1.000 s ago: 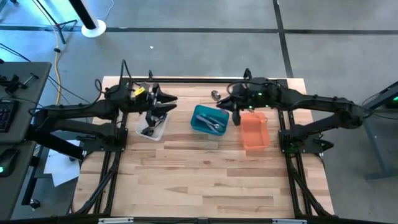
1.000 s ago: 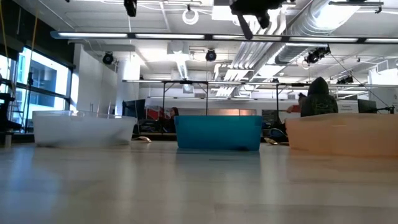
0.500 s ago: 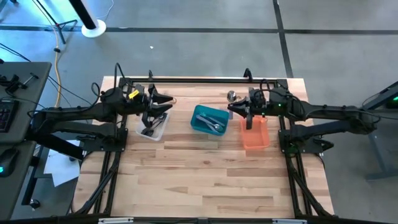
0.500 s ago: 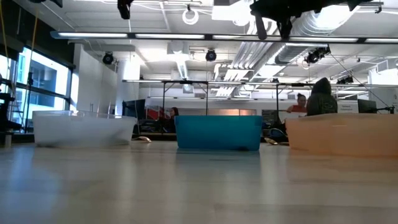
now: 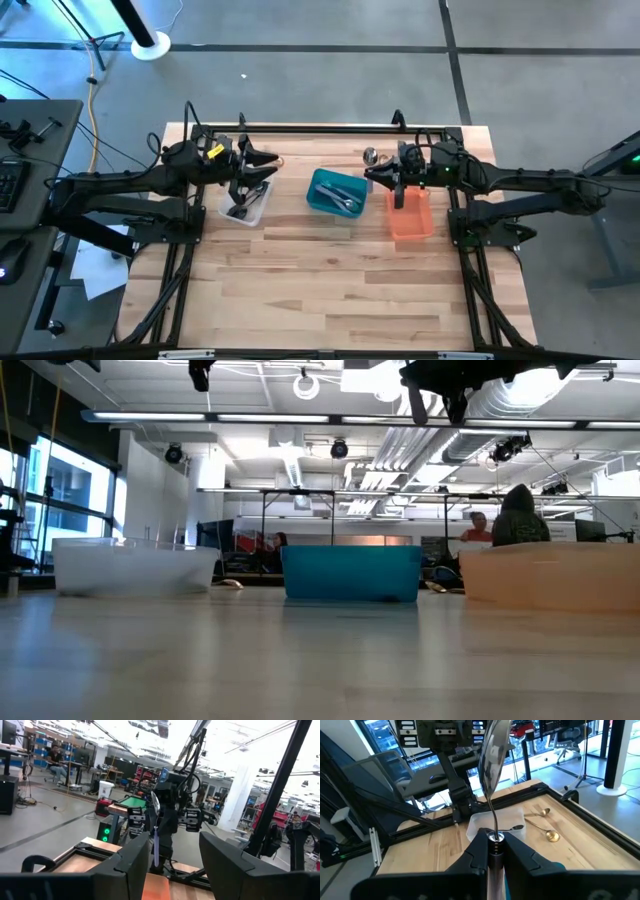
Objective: Sort silverware by color (type)
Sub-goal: Put the purple spoon into the blue bin
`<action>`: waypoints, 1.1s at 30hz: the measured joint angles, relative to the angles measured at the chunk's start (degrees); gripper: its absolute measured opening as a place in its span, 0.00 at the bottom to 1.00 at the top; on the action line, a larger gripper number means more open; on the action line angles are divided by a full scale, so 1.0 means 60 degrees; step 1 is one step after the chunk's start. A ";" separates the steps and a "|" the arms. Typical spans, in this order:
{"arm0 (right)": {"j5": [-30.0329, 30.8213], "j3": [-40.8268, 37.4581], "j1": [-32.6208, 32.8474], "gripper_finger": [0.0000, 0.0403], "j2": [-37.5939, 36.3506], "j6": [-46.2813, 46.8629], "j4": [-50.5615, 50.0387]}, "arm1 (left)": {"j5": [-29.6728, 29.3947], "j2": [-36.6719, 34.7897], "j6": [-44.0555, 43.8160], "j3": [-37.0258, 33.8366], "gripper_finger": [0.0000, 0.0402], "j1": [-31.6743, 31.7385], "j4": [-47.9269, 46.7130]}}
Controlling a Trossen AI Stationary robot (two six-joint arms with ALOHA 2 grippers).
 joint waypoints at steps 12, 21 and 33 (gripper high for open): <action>0.0157 0.0740 -0.0011 0.05 0.1155 0.0124 -0.0519 | -0.0008 0.0000 0.0000 0.0004 0.41 0.0000 0.0127; 0.0198 0.2856 -0.0539 0.05 0.4325 -0.0299 -0.2853 | -0.0045 0.0000 -0.0011 0.0007 0.41 0.0000 0.0384; 0.0149 0.4777 -0.0770 0.05 0.7808 -0.1171 -0.5178 | -0.0053 0.0000 -0.0011 0.0007 0.41 -0.0004 0.0364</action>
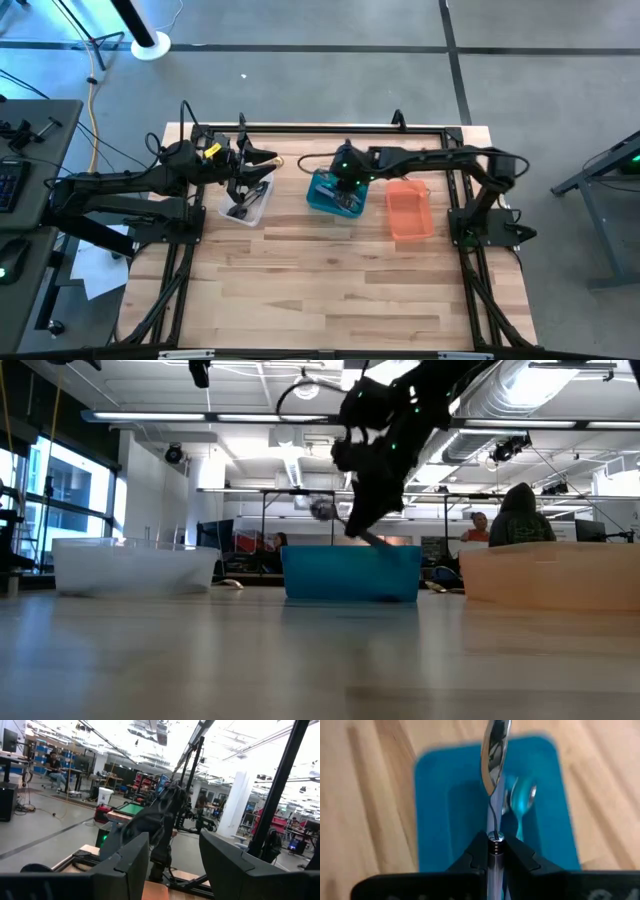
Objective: Sort silverware by color (type)
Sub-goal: Put the purple spoon into the blue bin, then put the gold spoon into the orange bin
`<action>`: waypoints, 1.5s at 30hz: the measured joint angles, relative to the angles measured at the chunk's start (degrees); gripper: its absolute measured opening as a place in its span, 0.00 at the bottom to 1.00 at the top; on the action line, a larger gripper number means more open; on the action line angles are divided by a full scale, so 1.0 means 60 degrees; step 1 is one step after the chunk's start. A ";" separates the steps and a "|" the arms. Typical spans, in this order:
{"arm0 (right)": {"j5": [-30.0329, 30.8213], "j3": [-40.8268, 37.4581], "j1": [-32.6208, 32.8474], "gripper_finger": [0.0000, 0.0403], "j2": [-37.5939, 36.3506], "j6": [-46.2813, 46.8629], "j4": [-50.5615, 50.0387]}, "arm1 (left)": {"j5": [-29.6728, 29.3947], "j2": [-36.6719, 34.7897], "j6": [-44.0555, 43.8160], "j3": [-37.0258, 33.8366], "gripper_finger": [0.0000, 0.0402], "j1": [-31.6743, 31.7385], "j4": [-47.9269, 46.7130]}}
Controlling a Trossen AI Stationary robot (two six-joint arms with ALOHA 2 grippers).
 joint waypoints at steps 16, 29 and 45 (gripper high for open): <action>-0.0133 0.0130 -0.0002 0.08 0.1497 -0.0333 -0.0501 | -0.0002 -0.0011 -0.0005 0.0000 0.41 0.0000 -0.0008; -0.0166 0.0140 -0.0002 0.16 0.1583 -0.0213 -0.0286 | -0.0002 -0.0011 -0.0004 0.0000 0.41 0.0000 -0.0011; -0.0057 0.0115 0.0001 0.54 0.1237 -0.0308 -0.0415 | -0.0002 -0.0011 0.0000 0.0000 0.41 0.0000 -0.0015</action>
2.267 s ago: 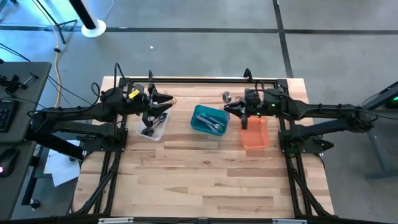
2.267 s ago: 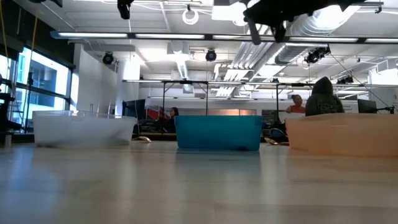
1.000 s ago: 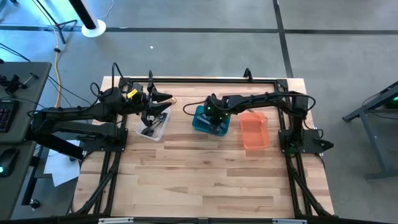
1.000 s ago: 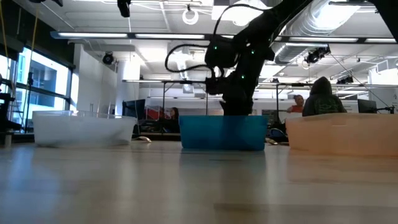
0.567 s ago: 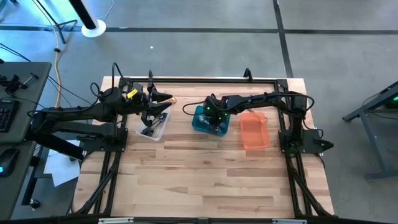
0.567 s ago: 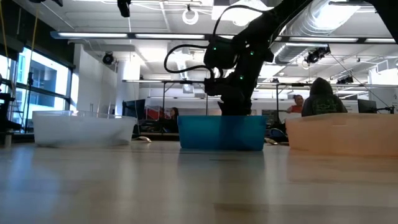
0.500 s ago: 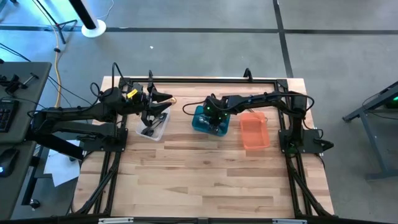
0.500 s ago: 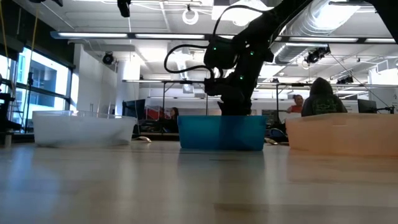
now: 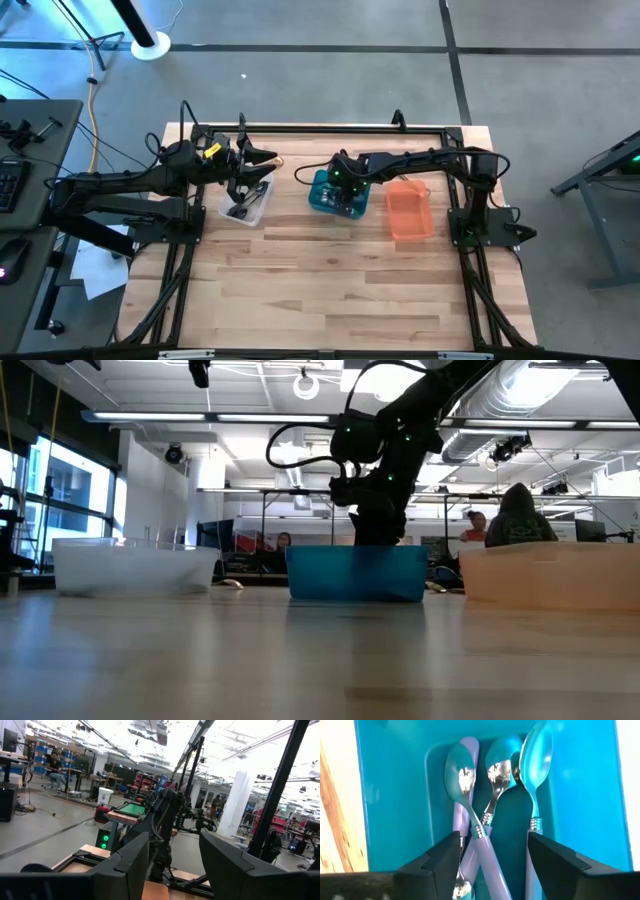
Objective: Sort silverware by color (type)
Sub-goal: Put the gold spoon into the orange bin
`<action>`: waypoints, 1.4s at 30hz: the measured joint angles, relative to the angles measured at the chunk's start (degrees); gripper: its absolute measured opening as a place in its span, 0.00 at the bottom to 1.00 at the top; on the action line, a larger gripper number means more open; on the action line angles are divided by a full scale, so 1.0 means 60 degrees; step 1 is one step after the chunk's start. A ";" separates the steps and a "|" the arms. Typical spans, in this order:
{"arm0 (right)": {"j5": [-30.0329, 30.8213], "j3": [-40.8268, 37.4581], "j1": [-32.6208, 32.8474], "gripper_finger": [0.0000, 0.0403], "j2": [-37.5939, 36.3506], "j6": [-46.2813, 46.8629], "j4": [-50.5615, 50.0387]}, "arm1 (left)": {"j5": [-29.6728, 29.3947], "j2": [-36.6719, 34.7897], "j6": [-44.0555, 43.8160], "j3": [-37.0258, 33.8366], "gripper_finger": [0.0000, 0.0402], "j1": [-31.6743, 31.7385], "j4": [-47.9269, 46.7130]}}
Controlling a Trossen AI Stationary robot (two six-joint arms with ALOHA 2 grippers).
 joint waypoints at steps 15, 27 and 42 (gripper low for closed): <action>0.0006 0.0000 0.0004 0.55 -0.0015 0.0050 0.0129 | 0.0000 0.0000 0.0000 0.0000 0.41 0.0000 -0.0040; 0.0171 0.0000 0.0011 0.55 -0.1801 -0.0128 0.0130 | 0.0000 0.0000 0.0004 0.0000 0.41 0.0000 -0.0062; 0.0117 -0.0033 0.0216 0.55 -0.5113 -0.0041 0.0222 | 0.0000 0.0000 0.0004 0.0000 0.41 0.0002 -0.0066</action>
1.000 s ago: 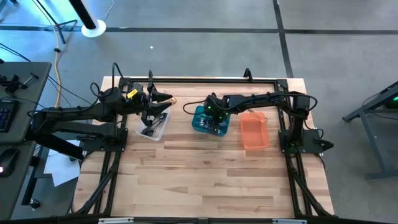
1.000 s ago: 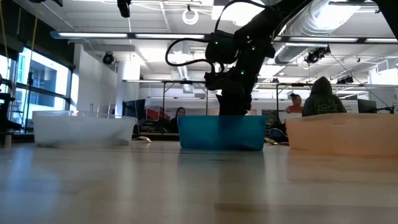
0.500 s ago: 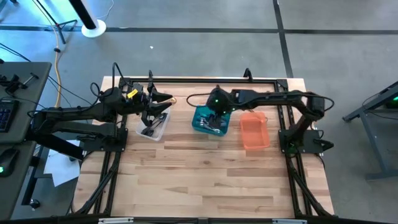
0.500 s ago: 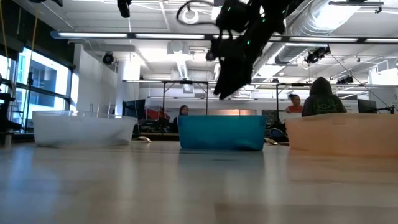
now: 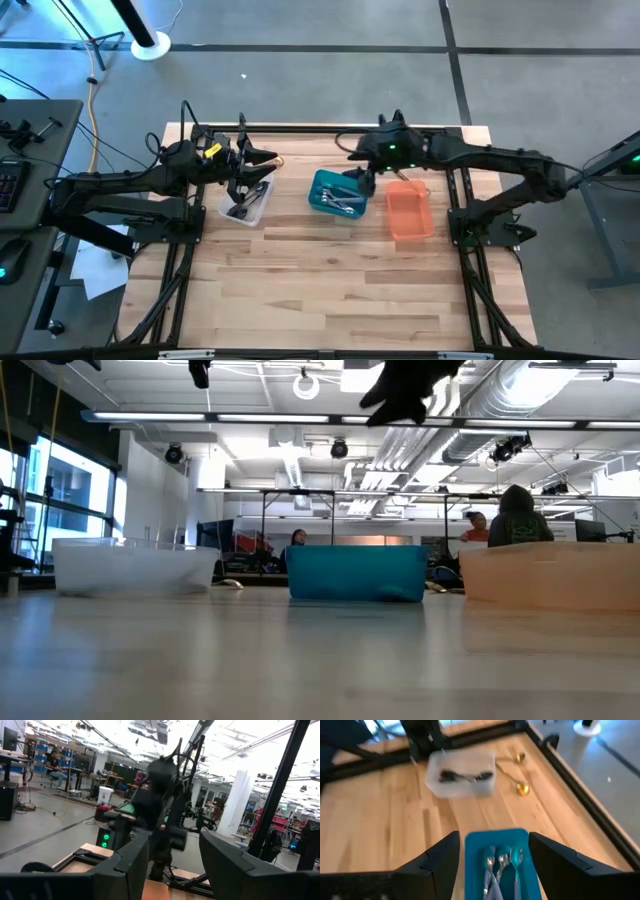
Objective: Sort silverware by color (type)
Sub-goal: Put the gold spoon into the orange bin
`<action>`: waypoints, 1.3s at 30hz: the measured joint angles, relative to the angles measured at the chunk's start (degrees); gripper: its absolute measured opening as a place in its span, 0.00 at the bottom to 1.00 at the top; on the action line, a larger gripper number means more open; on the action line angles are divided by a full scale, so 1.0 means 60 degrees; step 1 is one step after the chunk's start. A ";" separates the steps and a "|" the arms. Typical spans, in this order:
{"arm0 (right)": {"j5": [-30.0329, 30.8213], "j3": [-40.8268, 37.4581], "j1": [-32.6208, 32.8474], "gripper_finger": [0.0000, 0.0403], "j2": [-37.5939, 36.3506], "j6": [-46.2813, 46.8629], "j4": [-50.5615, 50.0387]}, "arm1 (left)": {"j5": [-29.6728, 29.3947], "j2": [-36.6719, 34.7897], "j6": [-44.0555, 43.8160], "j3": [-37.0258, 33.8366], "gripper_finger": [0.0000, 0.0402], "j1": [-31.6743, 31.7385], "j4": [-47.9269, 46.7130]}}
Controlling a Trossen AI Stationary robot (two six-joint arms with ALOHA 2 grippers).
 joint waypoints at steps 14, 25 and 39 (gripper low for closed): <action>0.0026 -0.0372 0.0757 0.55 -0.2413 0.0032 0.1648 | 0.0000 0.0000 0.0000 0.0000 0.41 0.0000 0.0000; 0.0091 -0.3314 0.0908 0.55 -0.3970 0.0814 0.5365 | -0.0007 0.0000 0.0000 0.0000 0.41 -0.0002 0.0000; -0.0306 -0.3330 0.0921 0.28 -0.3601 0.0348 0.5275 | -0.0007 0.0003 0.0011 0.0000 0.41 -0.0001 -0.0004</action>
